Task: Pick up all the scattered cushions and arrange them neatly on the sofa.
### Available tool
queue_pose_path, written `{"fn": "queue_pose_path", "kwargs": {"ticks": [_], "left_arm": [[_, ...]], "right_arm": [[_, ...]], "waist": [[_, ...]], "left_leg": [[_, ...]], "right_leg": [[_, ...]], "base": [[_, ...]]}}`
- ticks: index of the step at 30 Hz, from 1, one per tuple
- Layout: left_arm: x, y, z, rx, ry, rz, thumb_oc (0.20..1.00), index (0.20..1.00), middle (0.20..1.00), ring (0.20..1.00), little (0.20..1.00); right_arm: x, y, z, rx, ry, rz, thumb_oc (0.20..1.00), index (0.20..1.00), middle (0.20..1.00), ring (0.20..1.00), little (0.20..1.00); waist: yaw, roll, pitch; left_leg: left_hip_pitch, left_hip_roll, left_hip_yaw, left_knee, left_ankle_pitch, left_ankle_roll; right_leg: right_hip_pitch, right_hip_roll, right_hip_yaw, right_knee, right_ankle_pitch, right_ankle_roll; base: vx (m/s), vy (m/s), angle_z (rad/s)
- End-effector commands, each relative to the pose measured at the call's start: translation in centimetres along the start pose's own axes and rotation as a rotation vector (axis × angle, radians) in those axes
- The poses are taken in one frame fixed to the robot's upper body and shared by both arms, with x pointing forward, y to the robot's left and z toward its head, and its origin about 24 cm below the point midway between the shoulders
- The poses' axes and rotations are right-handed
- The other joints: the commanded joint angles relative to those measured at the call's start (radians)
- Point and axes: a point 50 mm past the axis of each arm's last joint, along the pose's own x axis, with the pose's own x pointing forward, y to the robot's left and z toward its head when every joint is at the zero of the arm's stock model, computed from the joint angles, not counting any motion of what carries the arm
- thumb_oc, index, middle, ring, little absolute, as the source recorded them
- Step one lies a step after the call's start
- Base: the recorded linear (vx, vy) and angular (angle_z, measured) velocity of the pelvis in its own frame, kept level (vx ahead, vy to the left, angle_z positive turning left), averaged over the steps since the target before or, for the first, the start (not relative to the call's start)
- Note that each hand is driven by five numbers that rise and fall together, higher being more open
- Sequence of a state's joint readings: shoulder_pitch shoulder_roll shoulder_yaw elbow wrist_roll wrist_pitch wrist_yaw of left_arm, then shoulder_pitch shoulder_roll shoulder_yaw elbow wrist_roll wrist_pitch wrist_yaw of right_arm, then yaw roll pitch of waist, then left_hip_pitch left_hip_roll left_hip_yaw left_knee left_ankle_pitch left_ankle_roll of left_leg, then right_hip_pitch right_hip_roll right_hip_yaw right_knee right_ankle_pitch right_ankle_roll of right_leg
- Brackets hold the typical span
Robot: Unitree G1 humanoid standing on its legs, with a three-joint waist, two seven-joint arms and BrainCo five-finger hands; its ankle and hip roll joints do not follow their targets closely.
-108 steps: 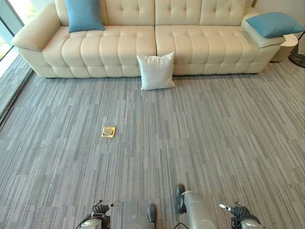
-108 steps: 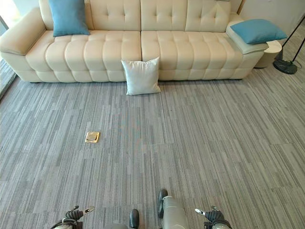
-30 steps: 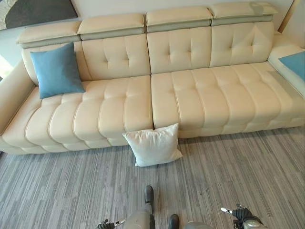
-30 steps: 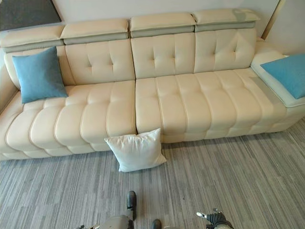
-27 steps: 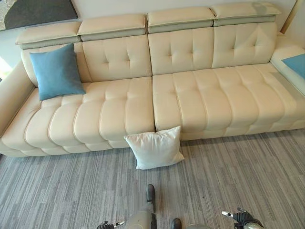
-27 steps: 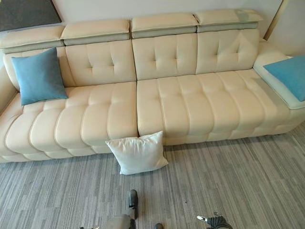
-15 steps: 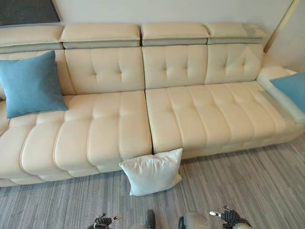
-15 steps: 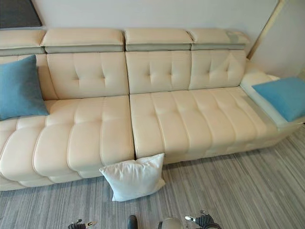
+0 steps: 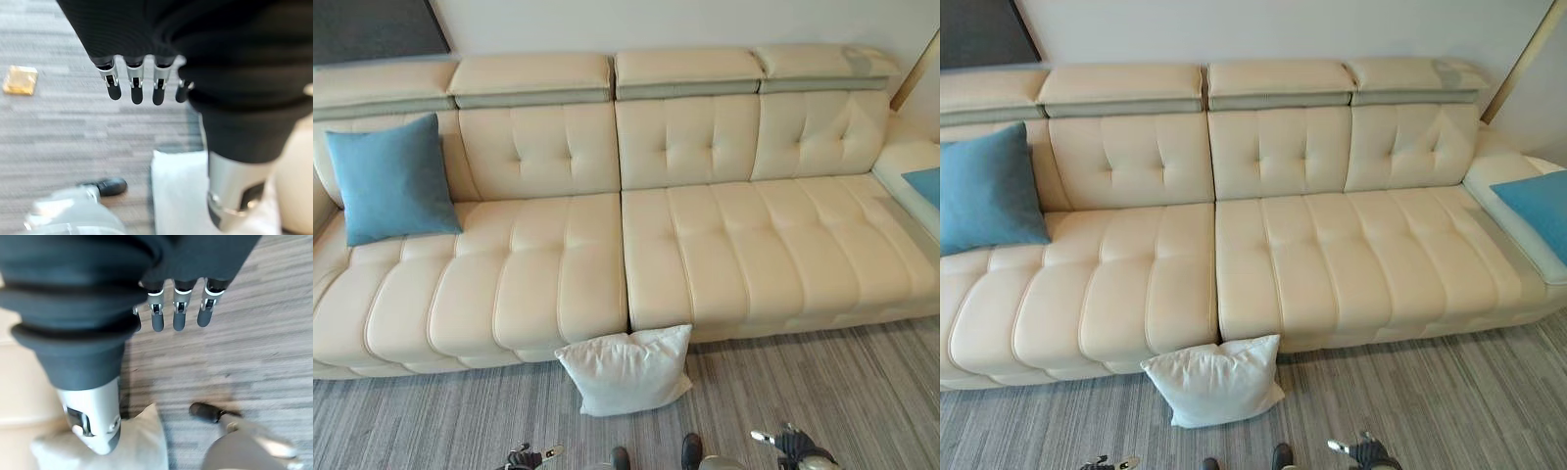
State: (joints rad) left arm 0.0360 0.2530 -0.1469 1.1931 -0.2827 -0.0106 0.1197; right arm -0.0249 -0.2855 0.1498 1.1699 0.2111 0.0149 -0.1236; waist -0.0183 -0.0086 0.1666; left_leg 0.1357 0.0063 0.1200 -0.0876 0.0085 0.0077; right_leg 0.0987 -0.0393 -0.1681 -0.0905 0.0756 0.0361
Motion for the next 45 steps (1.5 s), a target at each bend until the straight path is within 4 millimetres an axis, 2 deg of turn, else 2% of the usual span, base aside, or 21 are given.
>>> {"fn": "queue_pose_path", "kwargs": {"ticks": [1,3,4,5,6,7,10,16,19,21,25,30,34,35,37,38,41,42,43,44,45], "left_arm": [[0.5,1.6,3.9,0.032,-0.096,0.097,1.000,1.000,1.000,1.000,1.000],[0.5,2.1,6.7,0.009,-0.167,0.147,1.000,1.000,1.000,1.000,1.000],[0.5,2.1,6.7,0.009,-0.168,0.147,1.000,1.000,1.000,1.000,1.000],[0.4,2.4,9.2,-0.036,-0.229,0.184,1.000,1.000,1.000,1.000,1.000],[0.4,2.4,9.3,-0.036,-0.229,0.184,1.000,1.000,1.000,1.000,1.000],[0.2,2.7,11.5,-0.079,-0.293,0.218,1.000,1.000,1.000,1.000,1.000],[-0.3,3.9,14.5,-0.159,-0.360,0.273,1.000,1.000,1.000,1.000,1.000],[-3.3,8.1,22.9,-0.273,-0.562,0.398,1.000,1.000,1.000,1.000,1.000],[-4.0,8.5,24.2,-0.290,-0.598,0.405,1.000,1.000,1.000,1.000,1.000],[-5.3,9.4,26.6,-0.302,-0.660,0.424,1.000,1.000,1.000,1.000,1.000],[-9.3,10.8,32.2,-0.319,-0.830,0.449,1.000,1.000,1.000,1.000,1.000],[-14.1,9.6,37.5,-0.272,-1.022,0.433,1.000,1.000,1.000,1.000,1.000],[-17.4,7.9,40.4,-0.258,-1.154,0.405,1.000,1.000,1.000,1.000,1.000],[-19.5,6.2,42.0,-0.242,-1.238,0.370,1.000,1.000,1.000,1.000,1.000],[-20.6,4.9,42.7,-0.223,-1.283,0.344,1.000,1.000,1.000,1.000,1.000],[-22.9,2.4,43.9,-0.194,-1.380,0.295,1.000,1.000,1.000,1.000,1.000],[-26.4,-2.3,44.5,-0.161,-1.551,0.150,1.000,1.000,1.000,1.000,1.000],[-26.4,-2.3,44.5,-0.161,-1.551,0.150,1.000,1.000,1.000,1.000,1.000],[-28.0,-5.2,44.2,-0.207,-1.607,-0.005,0.533,0.533,0.533,0.533,0.533],[-28.9,-7.3,43.7,-0.243,-1.627,-0.143,0.200,0.200,0.200,0.200,0.200],[-29.2,-8.5,43.3,-0.261,-1.625,-0.218,0.200,0.200,0.200,0.200,0.200]], "right_arm": [[0.4,-1.1,4.9,-0.084,-0.141,-0.058,1.000,1.000,1.000,1.000,1.000],[0.1,-0.9,8.9,-0.082,-0.267,-0.074,1.000,1.000,1.000,1.000,1.000],[0.1,-0.9,8.9,-0.082,-0.267,-0.074,1.000,1.000,1.000,1.000,1.000],[-0.5,-1.1,13.2,-0.064,-0.396,-0.103,1.000,1.000,1.000,1.000,1.000],[-0.5,-1.1,13.2,-0.064,-0.396,-0.103,1.000,1.000,1.000,1.000,1.000],[-1.6,-1.1,17.1,-0.026,-0.514,-0.118,1.000,1.000,1.000,1.000,1.000],[-3.0,-2.1,21.7,0.005,-0.624,-0.175,1.000,1.000,1.000,1.000,1.000],[-8.9,-4.0,32.1,0.103,-0.906,-0.270,1.000,1.000,1.000,1.000,1.000],[-9.8,-3.8,33.1,0.150,-0.945,-0.262,1.000,1.000,1.000,1.000,1.000],[-11.3,-4.3,34.7,0.185,-0.997,-0.277,1.000,1.000,1.000,1.000,1.000],[-14.4,-4.8,37.7,0.231,-1.107,-0.298,1.000,1.000,1.000,1.000,1.000],[-17.9,-4.4,40.2,0.273,-1.234,-0.281,1.000,1.000,1.000,1.000,1.000],[-20.3,-3.2,41.6,0.273,-1.328,-0.247,1.000,1.000,1.000,1.000,1.000],[-22.3,-2.2,42.5,0.291,-1.405,-0.210,1.000,1.000,1.000,1.000,1.000],[-23.2,-1.6,42.8,0.305,-1.440,-0.187,1.000,1.000,1.000,1.000,1.000],[-25.5,-0.4,43.5,0.336,-1.528,-0.132,1.000,1.000,1.000,1.000,1.000],[-29.4,1.7,44.1,0.380,-1.673,0.019,1.000,1.000,1.000,1.000,1.000],[-29.4,1.7,44.1,0.380,-1.673,0.018,1.000,1.000,1.000,1.000,1.000],[-31.1,2.9,44.0,0.454,-1.719,0.157,0.341,0.341,0.341,0.341,0.341],[-32.3,3.8,43.8,0.499,-1.748,0.263,0.200,0.200,0.200,0.200,0.200],[-32.5,4.3,43.7,0.513,-1.753,0.309,0.200,0.200,0.200,0.200,0.200]], "waist": [[-0.002,0.022,0.072],[0.003,0.031,0.123],[0.002,0.031,0.122],[0.007,0.040,0.167],[0.008,0.040,0.164],[0.010,0.041,0.190],[0.021,0.043,0.204],[0.026,0.030,0.264],[0.023,0.026,0.256],[0.018,0.024,0.264],[0.004,0.014,0.278],[-0.014,0.008,0.286],[-0.017,0.003,0.267],[-0.022,0.005,0.268],[-0.022,0.007,0.263],[-0.023,0.013,0.267],[-0.025,0.016,0.267],[-0.025,0.016,0.262],[-0.021,0.017,0.259],[-0.021,0.018,0.255],[-0.019,0.019,0.251]], "left_leg": [[-0.105,-0.008,-0.012,0.000,0.013,-0.035],[-0.181,-0.008,-0.022,0.026,0.027,-0.037],[-0.184,-0.008,-0.022,0.028,0.026,-0.036],[-0.281,-0.008,-0.023,0.082,0.029,-0.036],[-0.287,-0.008,-0.023,0.085,0.028,-0.036],[-0.390,-0.012,-0.022,0.144,0.024,-0.033],[-0.526,-0.017,-0.023,0.212,0.019,-0.033],[-0.785,-0.003,-0.010,0.363,-0.011,-0.027],[-0.870,0.000,-0.007,0.413,-0.025,-0.025],[-0.946,0.005,-0.002,0.471,-0.046,-0.022],[-1.087,0.003,-0.002,0.556,-0.073,-0.021],[-1.245,-0.007,-0.001,0.653,-0.102,-0.012],[-1.363,-0.014,-0.003,0.724,-0.121,0.001],[-1.412,-0.018,-0.008,0.754,-0.129,0.005],[-1.436,-0.020,-0.009,0.766,-0.131,0.007],[-1.466,-0.028,-0.009,0.783,-0.134,0.011],[-1.485,-0.034,-0.006,0.797,-0.135,0.009],[-1.493,-0.035,-0.006,0.799,-0.133,0.010],[-1.497,-0.040,-0.005,0.803,-0.136,0.010],[-1.500,-0.042,-0.003,0.803,-0.136,0.009],[-1.502,-0.044,-0.001,0.807,-0.136,0.009]], "right_leg": [[-0.019,-0.032,-0.037,0.039,-0.139,0.046],[-0.103,-0.041,-0.044,0.087,-0.143,0.040],[-0.107,-0.041,-0.045,0.089,-0.144,0.040],[-0.213,-0.054,-0.045,0.159,-0.147,0.035],[-0.220,-0.054,-0.045,0.163,-0.148,0.035],[-0.328,-0.066,-0.038,0.230,-0.152,0.029],[-0.465,-0.078,-0.028,0.312,-0.160,0.026],[-0.730,-0.099,0.003,0.461,-0.175,0.021],[-0.811,-0.105,0.012,0.503,-0.183,0.018],[-0.883,-0.115,0.020,0.548,-0.195,0.015],[-1.031,-0.119,0.040,0.629,-0.213,0.010],[-1.208,-0.125,0.065,0.743,-0.240,0.003],[-1.325,-0.119,0.079,0.807,-0.250,0.000],[-1.370,-0.121,0.085,0.833,-0.260,0.002],[-1.395,-0.123,0.088,0.845,-0.264,0.002],[-1.432,-0.127,0.093,0.876,-0.272,0.002],[-1.463,-0.126,0.102,0.903,-0.281,0.003],[-1.472,-0.127,0.102,0.906,-0.280,0.002],[-1.484,-0.123,0.106,0.920,-0.285,0.002],[-1.489,-0.121,0.107,0.925,-0.287,0.000],[-1.493,-0.117,0.110,0.930,-0.288,0.000]], "base": [[-0.20,-0.005,0.04],[-0.23,0.010,0.17],[-0.30,0.044,0.26],[-0.20,0.035,0.29],[-0.35,0.075,0.23],[-0.20,0.067,0.19],[-0.14,0.075,0.04],[-0.04,0.084,0.04],[0.03,0.076,-0.01],[0.06,0.072,0.21],[0.07,0.045,-0.09],[0.07,0.038,0.01],[0.08,0.002,-0.08],[0.08,-0.013,-0.10],[0.07,-0.010,0.01],[0.06,-0.007,0.08],[0.05,0.006,0.09],[0.04,-0.008,0.07],[0.03,-0.005,0.07],[0.04,-0.015,0.09],[0.01,-0.008,0.05]]}}
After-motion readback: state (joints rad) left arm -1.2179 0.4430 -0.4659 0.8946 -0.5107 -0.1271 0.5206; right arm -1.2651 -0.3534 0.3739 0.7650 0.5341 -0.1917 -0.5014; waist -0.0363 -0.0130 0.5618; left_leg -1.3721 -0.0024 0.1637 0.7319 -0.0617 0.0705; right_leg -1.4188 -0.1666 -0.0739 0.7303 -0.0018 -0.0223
